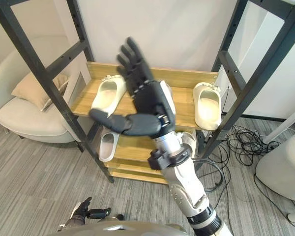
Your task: Organize the slippers on the shoe rack
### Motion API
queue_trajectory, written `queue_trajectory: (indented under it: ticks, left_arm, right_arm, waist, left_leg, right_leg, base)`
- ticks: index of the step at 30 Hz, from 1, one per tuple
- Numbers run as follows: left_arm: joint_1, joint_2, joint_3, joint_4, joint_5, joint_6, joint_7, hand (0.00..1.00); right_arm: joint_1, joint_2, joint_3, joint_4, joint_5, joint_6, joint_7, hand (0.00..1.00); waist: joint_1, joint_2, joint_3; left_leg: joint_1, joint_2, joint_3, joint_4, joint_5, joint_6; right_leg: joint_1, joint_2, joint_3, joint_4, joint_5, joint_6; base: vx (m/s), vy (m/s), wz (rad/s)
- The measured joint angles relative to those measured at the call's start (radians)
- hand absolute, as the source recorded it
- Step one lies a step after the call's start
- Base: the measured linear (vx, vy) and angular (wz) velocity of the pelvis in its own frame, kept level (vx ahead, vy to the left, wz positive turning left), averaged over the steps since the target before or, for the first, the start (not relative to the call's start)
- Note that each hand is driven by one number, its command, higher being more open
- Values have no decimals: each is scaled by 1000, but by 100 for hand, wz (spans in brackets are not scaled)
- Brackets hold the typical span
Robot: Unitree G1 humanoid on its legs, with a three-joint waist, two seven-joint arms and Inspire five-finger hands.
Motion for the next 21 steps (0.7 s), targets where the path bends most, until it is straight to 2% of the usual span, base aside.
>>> queue_trajectory:
  ticks: [6, 12, 17, 21]
  left_arm:
    - [10, 0, -10, -14, 15, -2, -5, 100]
    - [15, 1, -10, -17, 24, -3, -22, 100]
    - [29, 4, -9, -35, 24, -4, -34, 100]
    - [28, 8, -8, -36, 24, -16, -46, 100]
  right_arm:
    - [-1, -23, -144, 0, -194, 1, -92, 100]
    - [-23, -133, -324, 55, -381, 21, -154, 100]
    - [-56, -171, -351, 130, -460, 45, -179, 100]
    - [-83, -217, -353, 256, -480, 72, -179, 100]
  waist:
    - [-2, 7, -4]
    - [-7, 9, -3]
    - [-15, 10, -1]
    - [-12, 2, 8]
  left_leg:
    - [3, 0, 0, -11, 2, 1]
    - [14, -1, -1, -23, 3, 2]
    - [16, -2, -2, -32, 5, 2]
    - [14, -4, -4, -36, 5, 2]
  right_leg:
    - [-1, 1, 1, -1, 0, 0]
    - [10, 3, 1, -9, 1, 1]
    - [8, 5, 1, -13, 1, 1]
    - [8, 5, -1, -20, 1, 2]
  base:
    - [0, 0, 0]
    - [0, 0, 0]
    - [0, 0, 0]
    - [0, 0, 0]
